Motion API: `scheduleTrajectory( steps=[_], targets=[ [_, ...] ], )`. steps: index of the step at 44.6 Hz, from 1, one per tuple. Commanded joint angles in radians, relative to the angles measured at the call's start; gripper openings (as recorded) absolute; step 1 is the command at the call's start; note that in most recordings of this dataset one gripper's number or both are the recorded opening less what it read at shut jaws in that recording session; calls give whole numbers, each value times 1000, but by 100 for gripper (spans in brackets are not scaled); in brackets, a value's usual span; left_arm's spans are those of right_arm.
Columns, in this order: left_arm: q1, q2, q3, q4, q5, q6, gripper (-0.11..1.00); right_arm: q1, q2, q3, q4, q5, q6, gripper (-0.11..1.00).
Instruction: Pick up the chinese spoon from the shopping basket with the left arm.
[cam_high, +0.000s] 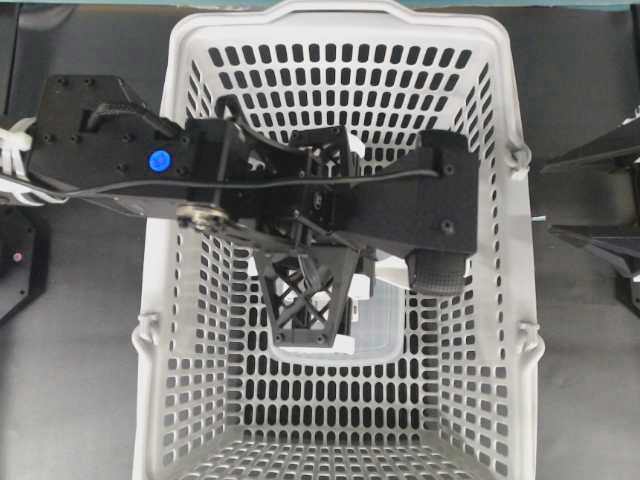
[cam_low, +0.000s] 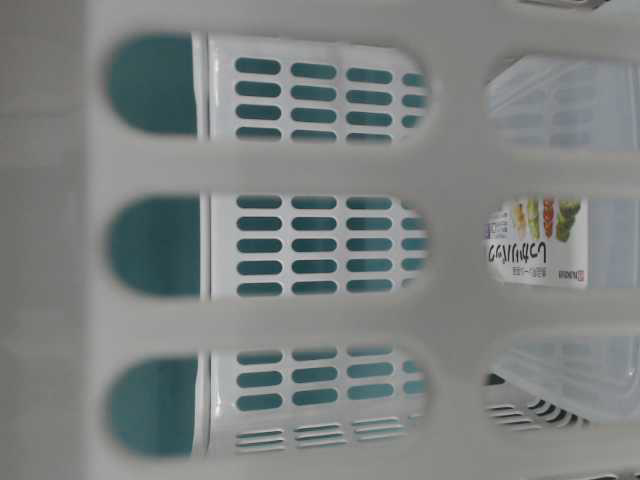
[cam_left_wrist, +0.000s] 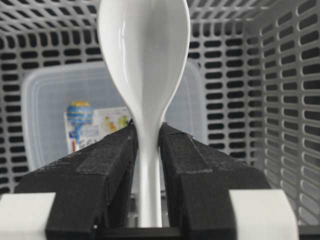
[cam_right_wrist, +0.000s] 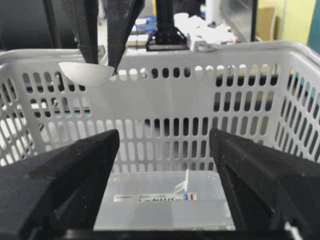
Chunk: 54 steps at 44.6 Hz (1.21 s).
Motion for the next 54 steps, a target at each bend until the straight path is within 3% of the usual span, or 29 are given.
scheduleTrajectory(
  steps=[1, 24, 34, 54],
  targets=[
    [-6, -17, -23, 3, -6, -2, 15, 2, 5, -8, 3, -5, 2, 70],
    [-11, -17, -12, 3, -9, -3, 15, 2, -5, -9, 5, -5, 0, 70],
    [-11, -17, -5, 3, -6, -66, 15, 0, -6, -8, 3, -5, 0, 70],
    [-17, -17, 40, 3, -9, -75, 15, 12, -6, -5, 3, -3, 0, 70]
  ],
)
